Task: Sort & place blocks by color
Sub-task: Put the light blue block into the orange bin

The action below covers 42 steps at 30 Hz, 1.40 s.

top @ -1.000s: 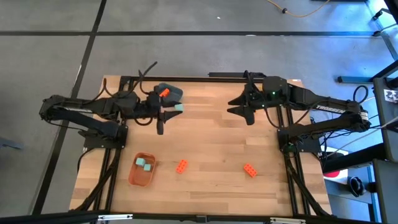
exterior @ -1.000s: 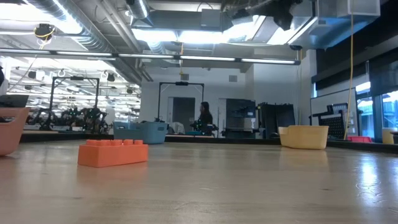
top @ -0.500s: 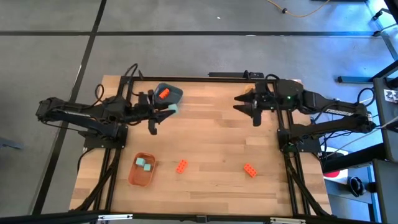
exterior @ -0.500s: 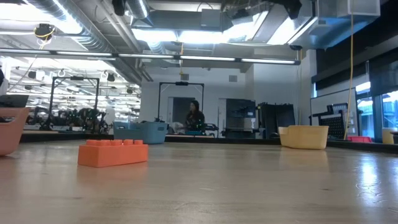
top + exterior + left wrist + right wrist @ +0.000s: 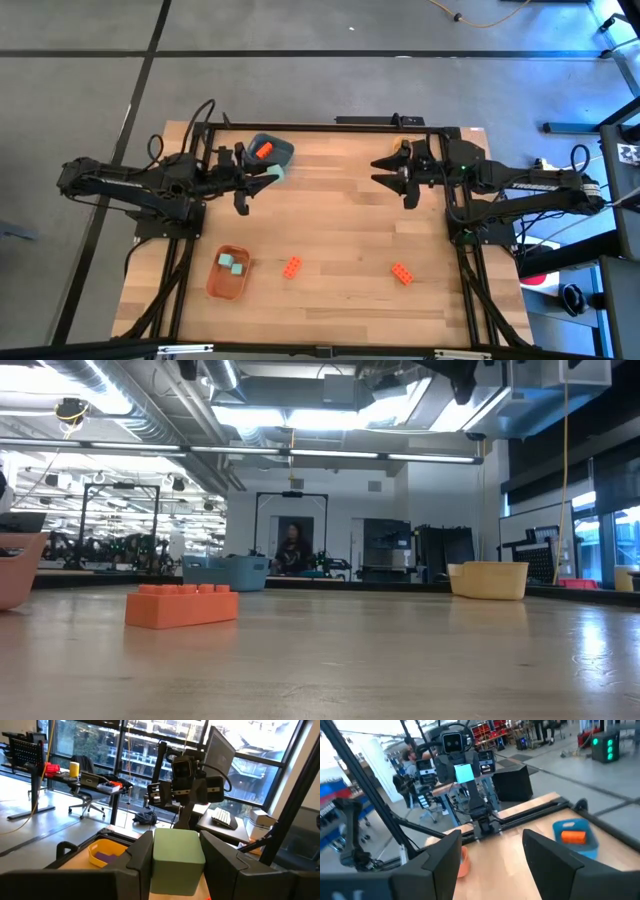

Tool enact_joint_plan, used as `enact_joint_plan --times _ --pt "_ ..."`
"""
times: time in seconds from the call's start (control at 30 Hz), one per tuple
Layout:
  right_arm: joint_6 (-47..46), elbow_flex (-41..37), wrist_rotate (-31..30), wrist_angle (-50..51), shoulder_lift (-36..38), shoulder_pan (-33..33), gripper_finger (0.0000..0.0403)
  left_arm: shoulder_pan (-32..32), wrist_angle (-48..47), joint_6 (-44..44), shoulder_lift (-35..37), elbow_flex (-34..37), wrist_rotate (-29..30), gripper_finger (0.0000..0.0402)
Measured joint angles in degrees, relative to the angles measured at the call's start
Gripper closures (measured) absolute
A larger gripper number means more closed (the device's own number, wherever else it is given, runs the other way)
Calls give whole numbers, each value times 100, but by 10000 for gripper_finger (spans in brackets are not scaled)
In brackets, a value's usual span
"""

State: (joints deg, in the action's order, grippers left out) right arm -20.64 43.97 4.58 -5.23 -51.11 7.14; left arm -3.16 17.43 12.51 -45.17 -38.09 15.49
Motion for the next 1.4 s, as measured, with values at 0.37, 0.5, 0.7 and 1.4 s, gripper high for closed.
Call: enact_joint_plan --times 0.37,0.5,0.7,1.4 --pt "604 0 0 -17 0 0 189 2 0 0 0 0 -151 277" --pt "612 0 0 -15 0 0 189 2 0 -1 0 0 -167 277" --pt "610 0 0 -13 0 0 189 2 0 -66 0 0 -169 277" --pt "290 0 -2 50 0 2 189 2 -256 -109 -2 -2 -280 277"
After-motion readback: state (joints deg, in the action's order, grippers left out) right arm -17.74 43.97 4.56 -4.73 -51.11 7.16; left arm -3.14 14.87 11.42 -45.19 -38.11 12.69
